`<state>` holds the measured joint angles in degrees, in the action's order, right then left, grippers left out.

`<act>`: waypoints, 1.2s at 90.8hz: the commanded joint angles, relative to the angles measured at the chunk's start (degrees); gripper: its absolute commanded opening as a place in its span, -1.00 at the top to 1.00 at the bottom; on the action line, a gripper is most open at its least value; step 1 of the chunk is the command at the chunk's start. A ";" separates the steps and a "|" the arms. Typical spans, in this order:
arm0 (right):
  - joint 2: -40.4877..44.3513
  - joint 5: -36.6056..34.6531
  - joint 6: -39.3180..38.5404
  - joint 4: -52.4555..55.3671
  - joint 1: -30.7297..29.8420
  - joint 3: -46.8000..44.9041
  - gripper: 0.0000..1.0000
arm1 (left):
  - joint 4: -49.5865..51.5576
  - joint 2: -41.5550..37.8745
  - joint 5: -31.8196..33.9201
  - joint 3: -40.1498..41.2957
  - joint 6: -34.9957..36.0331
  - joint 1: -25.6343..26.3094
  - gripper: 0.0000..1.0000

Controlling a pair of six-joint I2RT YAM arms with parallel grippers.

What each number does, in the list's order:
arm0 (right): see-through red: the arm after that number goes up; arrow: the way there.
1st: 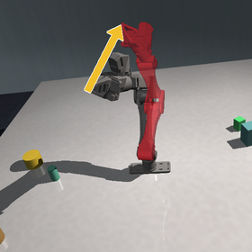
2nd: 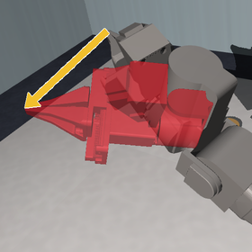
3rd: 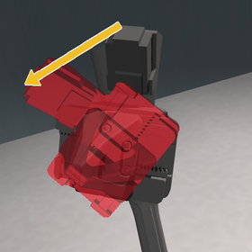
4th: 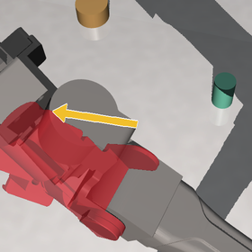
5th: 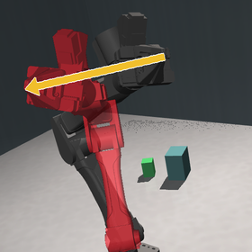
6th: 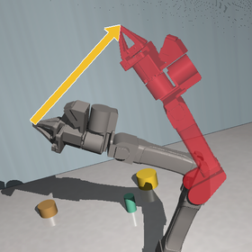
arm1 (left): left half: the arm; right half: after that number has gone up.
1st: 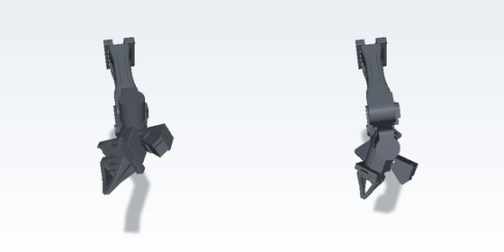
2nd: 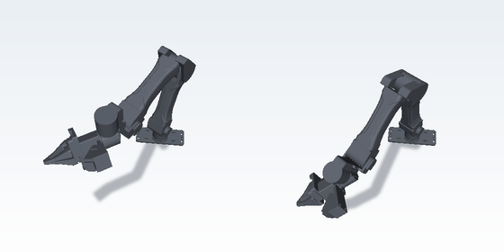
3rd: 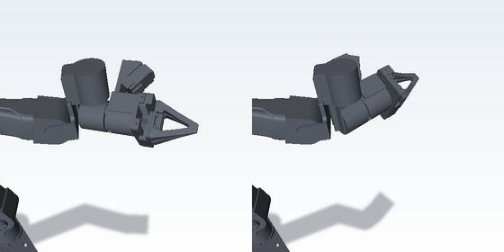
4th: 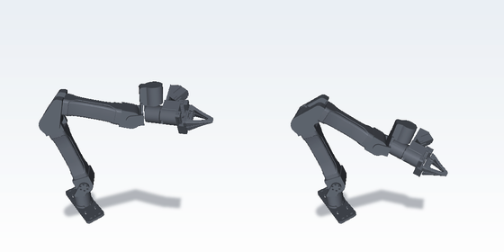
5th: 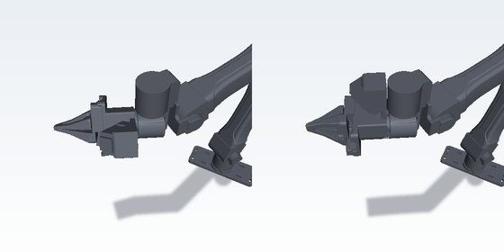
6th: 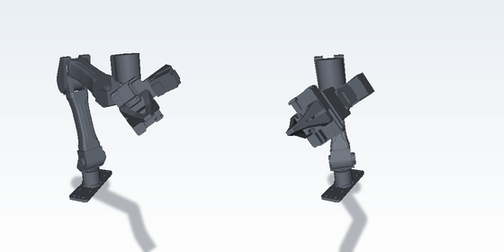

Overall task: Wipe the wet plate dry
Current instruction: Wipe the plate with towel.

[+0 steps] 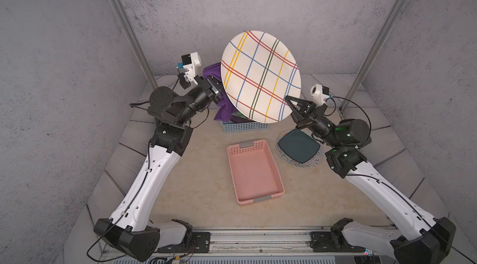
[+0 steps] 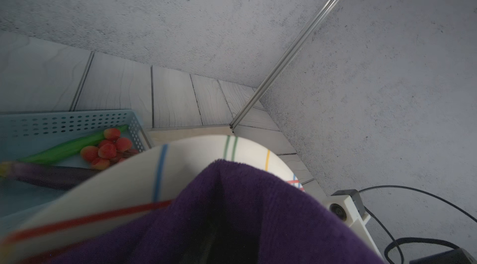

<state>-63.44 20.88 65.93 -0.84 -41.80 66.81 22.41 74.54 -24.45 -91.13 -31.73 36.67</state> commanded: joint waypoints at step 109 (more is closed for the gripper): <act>-5.94 8.38 28.91 -45.64 7.70 3.41 1.00 | -45.08 2.68 -18.26 -4.00 -40.14 -6.48 1.00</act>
<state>-68.29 30.09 94.45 -42.83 -33.41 66.78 -21.54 76.29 -38.92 -92.23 -77.54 26.48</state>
